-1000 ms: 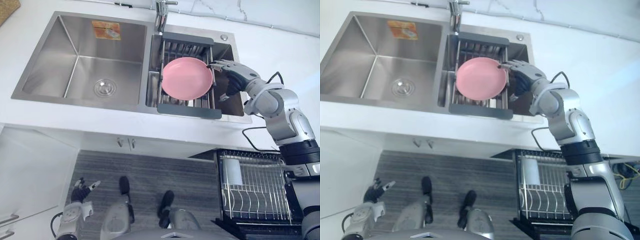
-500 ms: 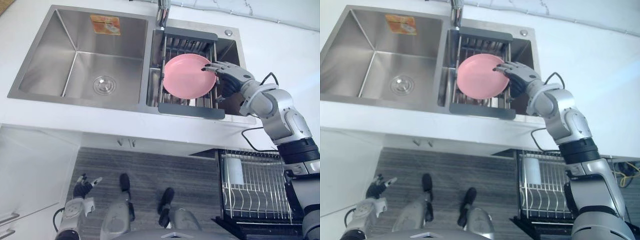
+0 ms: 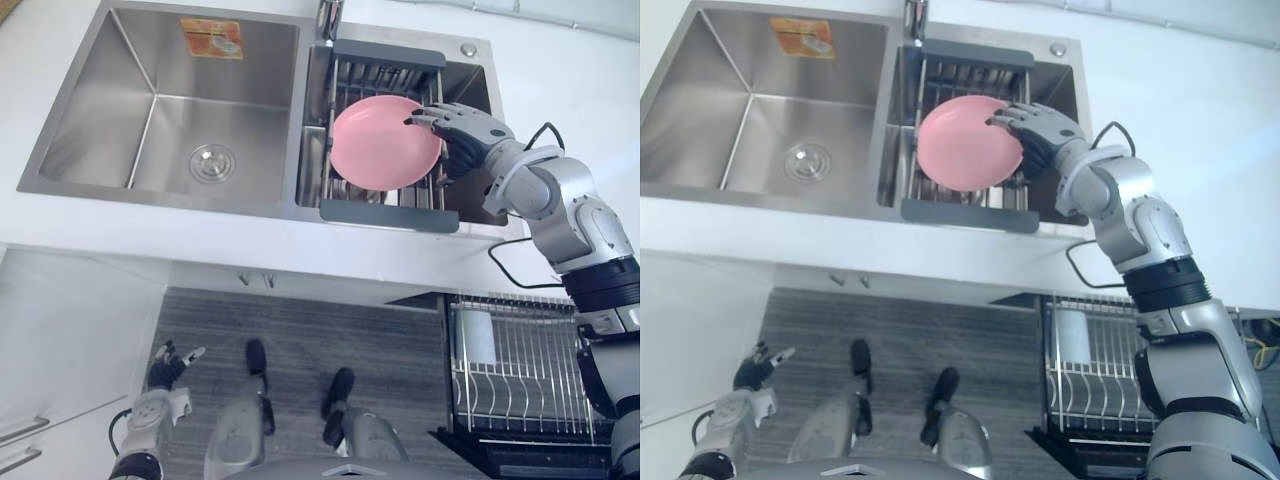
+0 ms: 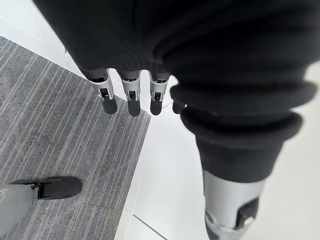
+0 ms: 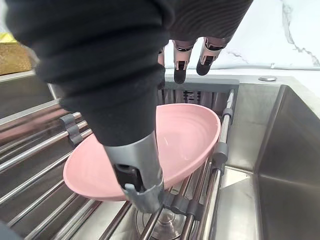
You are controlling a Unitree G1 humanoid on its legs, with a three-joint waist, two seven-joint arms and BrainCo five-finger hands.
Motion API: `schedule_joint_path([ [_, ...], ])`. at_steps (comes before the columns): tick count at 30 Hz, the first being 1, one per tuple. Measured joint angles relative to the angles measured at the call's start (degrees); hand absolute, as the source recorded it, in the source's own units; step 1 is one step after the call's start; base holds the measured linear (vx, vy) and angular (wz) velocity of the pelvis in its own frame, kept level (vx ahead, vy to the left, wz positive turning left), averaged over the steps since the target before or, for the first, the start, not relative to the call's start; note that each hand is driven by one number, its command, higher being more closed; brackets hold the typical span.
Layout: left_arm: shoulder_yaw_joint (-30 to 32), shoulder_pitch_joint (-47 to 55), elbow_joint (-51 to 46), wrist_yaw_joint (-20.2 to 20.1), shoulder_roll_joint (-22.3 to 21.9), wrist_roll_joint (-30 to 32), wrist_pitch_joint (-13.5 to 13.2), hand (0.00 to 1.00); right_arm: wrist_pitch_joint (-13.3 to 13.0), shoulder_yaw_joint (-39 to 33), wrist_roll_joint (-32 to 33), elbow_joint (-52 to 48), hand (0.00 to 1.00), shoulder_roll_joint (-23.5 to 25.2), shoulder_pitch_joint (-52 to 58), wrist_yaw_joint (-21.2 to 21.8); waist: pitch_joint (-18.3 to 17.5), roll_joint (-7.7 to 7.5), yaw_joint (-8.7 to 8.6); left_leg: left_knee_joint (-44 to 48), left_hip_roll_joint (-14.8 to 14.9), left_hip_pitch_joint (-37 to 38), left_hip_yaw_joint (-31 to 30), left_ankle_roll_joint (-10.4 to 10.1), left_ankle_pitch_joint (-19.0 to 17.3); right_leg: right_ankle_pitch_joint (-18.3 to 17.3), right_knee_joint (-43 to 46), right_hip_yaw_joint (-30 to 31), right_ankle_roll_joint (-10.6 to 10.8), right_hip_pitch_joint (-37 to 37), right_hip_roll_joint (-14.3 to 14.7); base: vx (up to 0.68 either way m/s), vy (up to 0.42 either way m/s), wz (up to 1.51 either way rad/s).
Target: Walk over to the sink, pick up the cup, carry it to the dishwasher, place the cup inside the dishwasher, then close the dishwasher door
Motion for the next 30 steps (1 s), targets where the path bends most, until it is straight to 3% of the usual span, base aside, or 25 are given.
schedule_joint_path([
  [10, -1.70, -0.53, -0.07, 0.70, -0.04, -2.04, -0.01, 0.00, -0.42, 0.37, -2.41, 1.99, 0.00, -0.07, -1.78, 0.05, 0.93, 1.21, 0.24, -0.04, -0.06, -0.35, -0.06, 0.00, 0.02, -0.01, 0.11, -0.41, 0.00, -0.38, -0.07, 0.02, 0.006, 0.00],
  [25, -2.21, -1.88, -0.12, 0.77, -0.06, -3.12, -0.03, 0.00, -1.41, 4.74, -4.41, 2.07, 0.00, -0.16, -3.26, 0.38, 2.40, 1.86, 0.67, -0.13, -0.12, -1.25, -0.09, 0.11, 0.26, -0.20, 1.04, -0.47, -0.08, -1.67, -0.32, 0.02, 0.008, 0.00],
  [30, -2.24, -2.65, -0.12, 0.79, -0.16, -3.14, -0.05, 0.00, -1.67, 4.85, -4.45, 2.08, 0.00, -0.16, -4.19, 0.36, 4.19, 2.44, 0.70, -0.18, -0.12, -1.50, -0.55, 0.19, 0.66, -0.31, 1.69, -0.91, -0.22, -1.93, -0.42, 0.00, 0.013, 0.04],
])
